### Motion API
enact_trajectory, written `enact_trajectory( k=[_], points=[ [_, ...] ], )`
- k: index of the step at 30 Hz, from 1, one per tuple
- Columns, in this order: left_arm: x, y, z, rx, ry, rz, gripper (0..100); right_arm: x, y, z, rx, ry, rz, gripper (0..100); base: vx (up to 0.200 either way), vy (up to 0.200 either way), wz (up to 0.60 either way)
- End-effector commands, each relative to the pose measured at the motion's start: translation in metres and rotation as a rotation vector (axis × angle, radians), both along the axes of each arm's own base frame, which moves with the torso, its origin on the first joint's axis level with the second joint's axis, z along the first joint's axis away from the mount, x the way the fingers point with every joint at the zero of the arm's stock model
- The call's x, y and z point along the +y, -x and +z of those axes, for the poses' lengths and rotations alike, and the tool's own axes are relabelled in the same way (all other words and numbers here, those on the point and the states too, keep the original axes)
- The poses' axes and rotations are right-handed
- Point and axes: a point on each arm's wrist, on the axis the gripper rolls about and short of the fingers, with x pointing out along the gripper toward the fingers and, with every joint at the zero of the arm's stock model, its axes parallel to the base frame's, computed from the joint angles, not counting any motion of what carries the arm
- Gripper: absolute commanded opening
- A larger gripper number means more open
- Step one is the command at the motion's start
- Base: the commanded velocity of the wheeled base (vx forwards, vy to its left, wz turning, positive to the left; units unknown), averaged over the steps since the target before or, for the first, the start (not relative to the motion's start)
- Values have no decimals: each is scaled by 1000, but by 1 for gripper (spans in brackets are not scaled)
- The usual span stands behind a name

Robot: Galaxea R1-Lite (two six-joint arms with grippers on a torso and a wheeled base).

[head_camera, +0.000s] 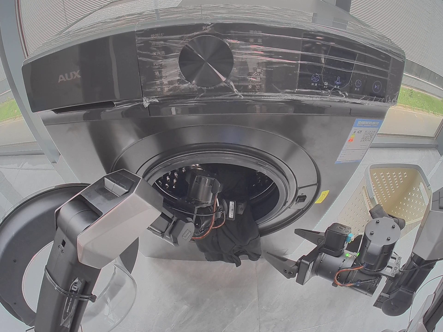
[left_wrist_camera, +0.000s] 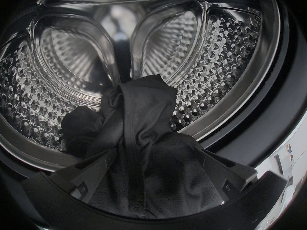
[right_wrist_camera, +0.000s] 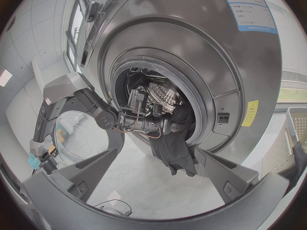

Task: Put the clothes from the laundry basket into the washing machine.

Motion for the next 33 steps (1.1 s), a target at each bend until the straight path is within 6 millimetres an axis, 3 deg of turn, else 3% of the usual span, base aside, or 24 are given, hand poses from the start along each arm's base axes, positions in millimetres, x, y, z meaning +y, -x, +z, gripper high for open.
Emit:
enact_trajectory(
  k=[1, 4, 5, 16, 26, 33],
  points=[
    [1, -2, -11, 16, -11, 4, 100, 0, 0, 0, -1, -1, 0, 100, 0, 0, 0],
    [2, -2, -16, 16, -28, -1, 100, -1, 0, 0, 0, 0, -2, 100, 0, 0, 0],
    [2, -3, -16, 11, -34, -3, 0, 0, -1, 0, 0, 0, -2, 100, 0, 0, 0],
    [3, -8, -8, -54, 1, 17, 0, 0, 0, 0, 1, 1, 1, 100, 0, 0, 0],
    [10, -55, 23, -299, 124, 151, 0, 0, -1, 0, -2, -2, -3, 100, 0, 0, 0],
    [10, -61, 27, -322, 136, 167, 0, 0, -2, 0, -2, -2, -5, 100, 0, 0, 0]
  ],
)
